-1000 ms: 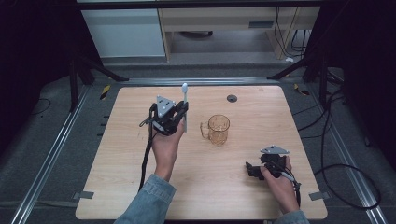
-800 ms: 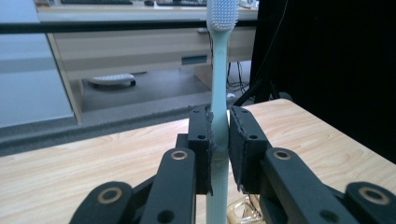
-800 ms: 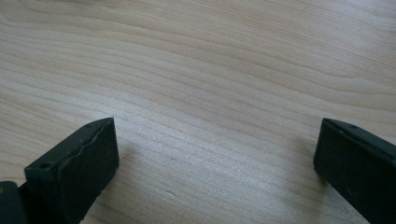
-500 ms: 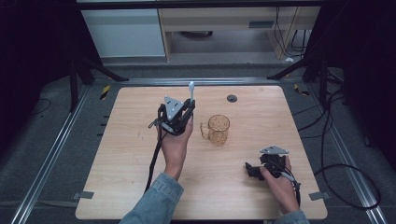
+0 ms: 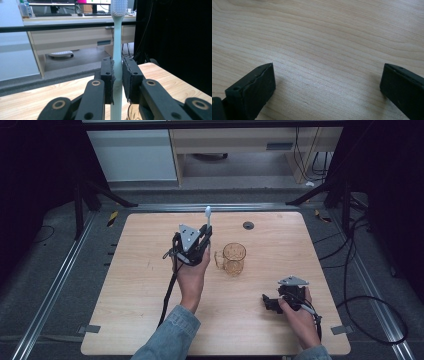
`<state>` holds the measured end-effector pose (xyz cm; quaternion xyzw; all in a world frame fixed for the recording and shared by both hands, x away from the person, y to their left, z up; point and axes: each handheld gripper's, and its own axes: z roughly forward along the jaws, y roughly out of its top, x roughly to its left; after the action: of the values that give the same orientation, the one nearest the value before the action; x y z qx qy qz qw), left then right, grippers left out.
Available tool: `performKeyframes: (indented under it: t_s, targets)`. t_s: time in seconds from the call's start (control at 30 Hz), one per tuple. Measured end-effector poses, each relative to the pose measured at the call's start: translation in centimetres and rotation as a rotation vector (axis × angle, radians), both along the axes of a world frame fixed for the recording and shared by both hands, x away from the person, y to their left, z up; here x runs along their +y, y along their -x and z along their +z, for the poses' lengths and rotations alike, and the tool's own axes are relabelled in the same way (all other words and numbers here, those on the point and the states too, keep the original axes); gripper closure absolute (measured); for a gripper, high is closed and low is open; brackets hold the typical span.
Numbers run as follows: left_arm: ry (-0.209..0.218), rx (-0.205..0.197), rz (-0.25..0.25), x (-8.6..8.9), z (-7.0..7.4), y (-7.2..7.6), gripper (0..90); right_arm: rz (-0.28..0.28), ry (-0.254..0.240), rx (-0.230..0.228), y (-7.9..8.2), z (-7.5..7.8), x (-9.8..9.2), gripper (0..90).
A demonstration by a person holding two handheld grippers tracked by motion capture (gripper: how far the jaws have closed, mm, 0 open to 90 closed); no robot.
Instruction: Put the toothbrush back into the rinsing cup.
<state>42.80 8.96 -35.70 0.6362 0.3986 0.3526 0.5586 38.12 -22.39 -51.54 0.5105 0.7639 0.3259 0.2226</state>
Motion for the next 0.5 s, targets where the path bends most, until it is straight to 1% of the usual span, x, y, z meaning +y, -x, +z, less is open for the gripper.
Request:
performKeyframes:
  t_s: [0.03,0.13,0.2,0.27,0.4,0.5]
  targets:
    - [-0.006,-0.004,-0.002,0.02,0.03,0.02,79.0,-0.001,-0.002,0.001,0.01,0.00,0.02,0.4]
    - [-0.006,-0.010,-0.004,0.21,0.04,-0.04,79.0,0.001,-0.002,0.001,0.02,0.00,0.02,0.4]
    - [0.015,-0.015,-0.007,0.37,0.08,-0.07,79.0,0.000,-0.001,0.001,0.01,0.00,0.02,0.4]
    - [0.025,-0.024,-0.008,0.40,0.17,-0.06,79.0,0.001,-0.002,0.001,0.02,0.00,0.02,0.4]
    - [0.033,-0.044,-0.009,0.30,0.35,-0.03,79.0,0.004,-0.001,0.001,0.02,0.00,0.03,0.4]
    - [0.037,-0.050,-0.009,0.08,0.41,-0.11,79.0,0.005,-0.004,0.002,0.03,0.01,0.05,0.4]
